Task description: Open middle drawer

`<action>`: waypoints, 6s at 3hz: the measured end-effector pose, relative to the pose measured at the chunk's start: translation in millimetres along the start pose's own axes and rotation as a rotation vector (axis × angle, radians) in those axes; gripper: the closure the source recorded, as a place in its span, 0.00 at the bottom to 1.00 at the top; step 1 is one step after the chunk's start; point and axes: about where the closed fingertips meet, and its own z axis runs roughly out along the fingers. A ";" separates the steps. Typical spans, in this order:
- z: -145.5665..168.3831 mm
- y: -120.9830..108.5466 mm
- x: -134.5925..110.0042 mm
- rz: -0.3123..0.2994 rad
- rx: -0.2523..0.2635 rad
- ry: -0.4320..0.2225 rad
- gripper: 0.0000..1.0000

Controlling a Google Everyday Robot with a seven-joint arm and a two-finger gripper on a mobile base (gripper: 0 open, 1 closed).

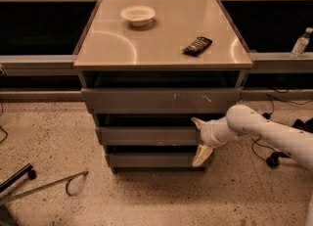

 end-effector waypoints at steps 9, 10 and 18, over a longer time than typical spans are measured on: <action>71.2 51.3 18.8 0.083 -0.270 -0.013 0.00; 71.2 51.5 18.6 0.083 -0.270 -0.013 0.00; -10.7 224.9 -27.0 0.118 -0.468 -0.136 0.00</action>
Offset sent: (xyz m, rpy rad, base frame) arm 0.0235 -0.0063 -0.0332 0.0049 0.0036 0.0072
